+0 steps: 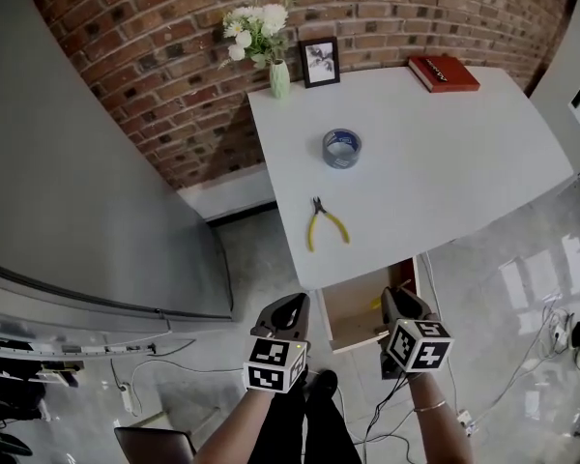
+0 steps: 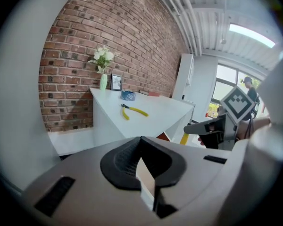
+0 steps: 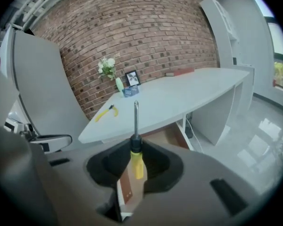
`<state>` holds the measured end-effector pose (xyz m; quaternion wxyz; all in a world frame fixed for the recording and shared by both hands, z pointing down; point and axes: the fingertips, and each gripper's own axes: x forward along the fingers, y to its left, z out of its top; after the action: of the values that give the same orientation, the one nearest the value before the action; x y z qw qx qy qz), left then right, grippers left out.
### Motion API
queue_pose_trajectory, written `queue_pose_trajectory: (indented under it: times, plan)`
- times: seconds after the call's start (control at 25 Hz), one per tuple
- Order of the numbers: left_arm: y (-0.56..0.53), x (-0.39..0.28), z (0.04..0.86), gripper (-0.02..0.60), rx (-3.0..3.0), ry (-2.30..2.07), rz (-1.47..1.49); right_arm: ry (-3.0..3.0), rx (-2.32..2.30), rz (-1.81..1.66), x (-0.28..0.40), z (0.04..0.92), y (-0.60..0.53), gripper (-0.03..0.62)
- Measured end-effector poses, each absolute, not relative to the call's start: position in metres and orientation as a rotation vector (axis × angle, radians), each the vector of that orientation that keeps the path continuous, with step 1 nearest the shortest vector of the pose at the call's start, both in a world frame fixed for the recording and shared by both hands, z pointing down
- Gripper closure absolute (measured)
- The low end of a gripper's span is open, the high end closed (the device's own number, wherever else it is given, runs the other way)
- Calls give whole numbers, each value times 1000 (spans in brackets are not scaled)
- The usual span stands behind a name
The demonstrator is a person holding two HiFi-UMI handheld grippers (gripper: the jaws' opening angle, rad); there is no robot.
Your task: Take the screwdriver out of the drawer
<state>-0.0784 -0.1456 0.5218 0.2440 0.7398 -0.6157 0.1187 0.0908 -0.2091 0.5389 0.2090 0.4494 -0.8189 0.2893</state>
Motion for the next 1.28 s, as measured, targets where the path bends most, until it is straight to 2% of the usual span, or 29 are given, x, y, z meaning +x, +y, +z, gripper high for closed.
queue_pose_trajectory:
  times: [0.56, 1.28]
  plan:
    - [-147, -69, 433, 591, 2181, -1700, 257, -2457, 1345, 693, 95, 418, -177, 516]
    - [-148, -46, 359, 591, 2366, -1649, 198, -2528, 1536, 533, 128, 332, -144, 516]
